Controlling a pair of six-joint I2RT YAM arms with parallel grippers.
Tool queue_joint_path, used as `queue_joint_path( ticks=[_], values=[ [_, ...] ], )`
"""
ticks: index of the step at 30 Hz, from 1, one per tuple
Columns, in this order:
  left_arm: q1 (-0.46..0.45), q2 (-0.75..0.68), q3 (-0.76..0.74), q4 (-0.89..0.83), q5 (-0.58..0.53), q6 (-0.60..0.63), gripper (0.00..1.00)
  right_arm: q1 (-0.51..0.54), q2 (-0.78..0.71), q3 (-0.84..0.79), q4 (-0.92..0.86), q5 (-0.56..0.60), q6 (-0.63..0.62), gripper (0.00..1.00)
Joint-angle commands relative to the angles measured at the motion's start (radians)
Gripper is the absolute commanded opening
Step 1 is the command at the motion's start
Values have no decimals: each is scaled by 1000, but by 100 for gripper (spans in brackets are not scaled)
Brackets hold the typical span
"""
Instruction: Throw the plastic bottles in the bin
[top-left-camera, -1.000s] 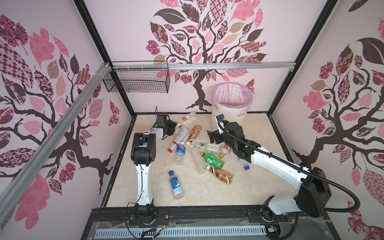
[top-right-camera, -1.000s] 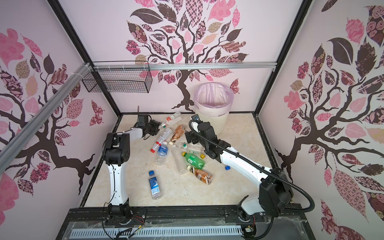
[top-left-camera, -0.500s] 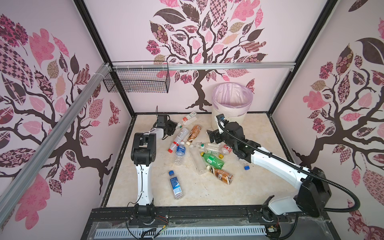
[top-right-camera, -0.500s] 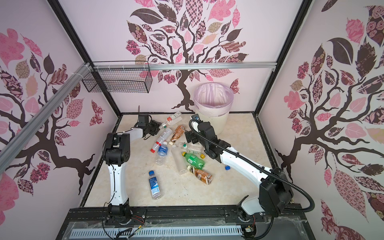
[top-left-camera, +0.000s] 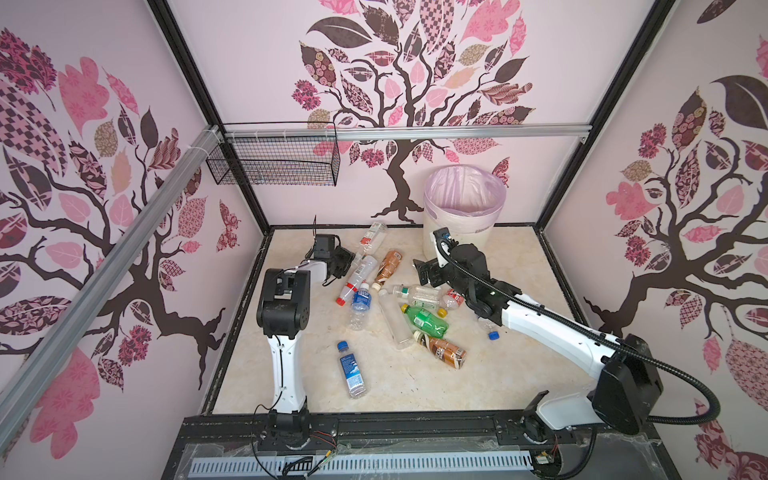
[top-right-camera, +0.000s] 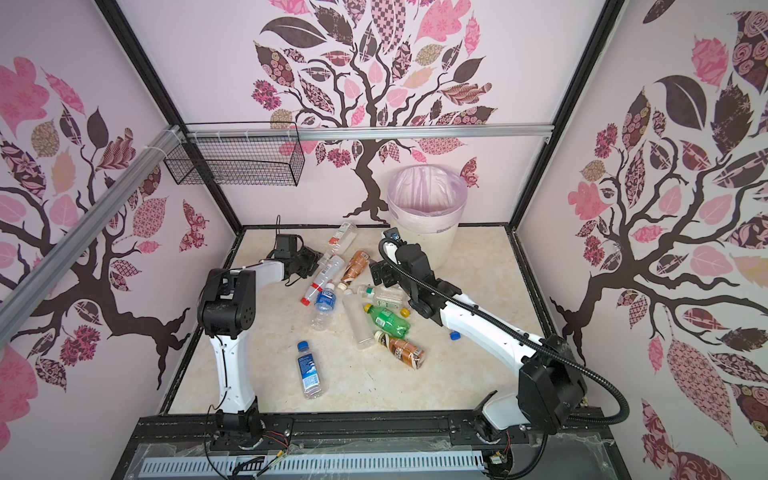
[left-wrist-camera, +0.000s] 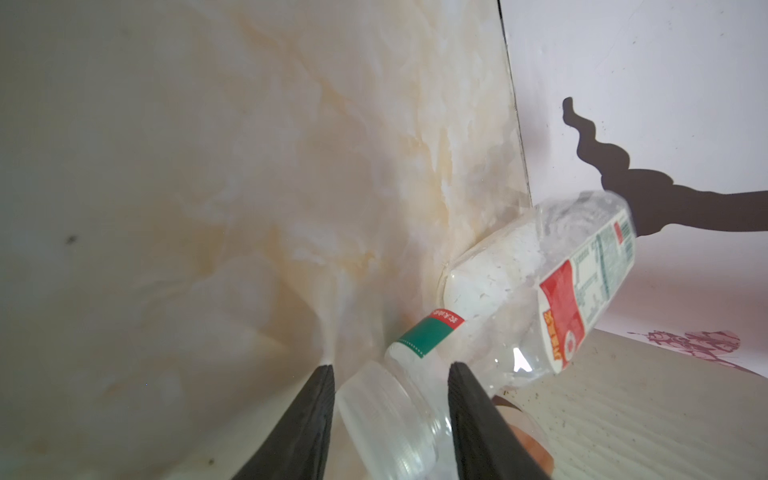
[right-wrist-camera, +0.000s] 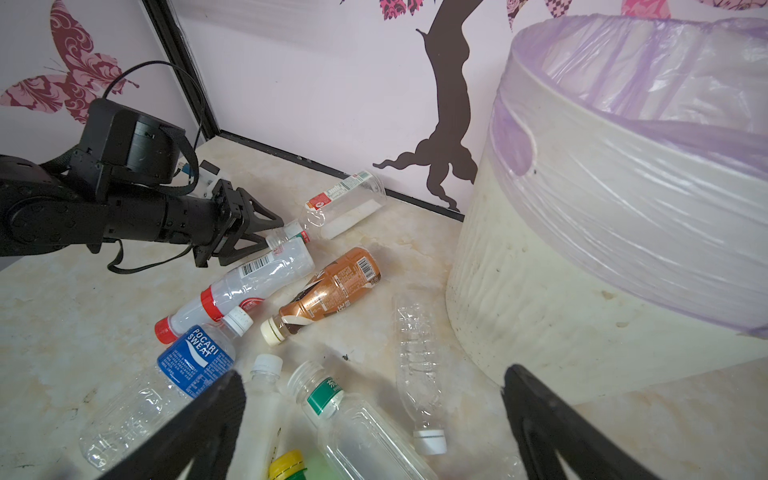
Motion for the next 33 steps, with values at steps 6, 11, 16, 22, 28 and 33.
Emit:
queue_joint_path(
  ticks=[6, 11, 16, 22, 28, 33],
  values=[
    [-3, -59, -73, -58, -24, 55, 47, 6, -23, -1, 16, -6, 20, 100],
    [-2, -79, -39, -98, -35, 105, 49, 7, -27, 0, 9, -6, 20, 100],
    [-4, -117, 33, -181, -58, 251, 54, 6, -34, -1, 4, -2, 13, 100],
    [-40, -121, 156, -308, -91, 478, 63, 5, -32, 1, 10, -9, 20, 100],
    [-122, -52, 310, -430, -166, 629, 70, 6, -37, 6, 11, -12, 22, 100],
    [-140, -8, 375, -508, -236, 661, 70, 5, -71, -4, 12, 2, 12, 99]
  ],
)
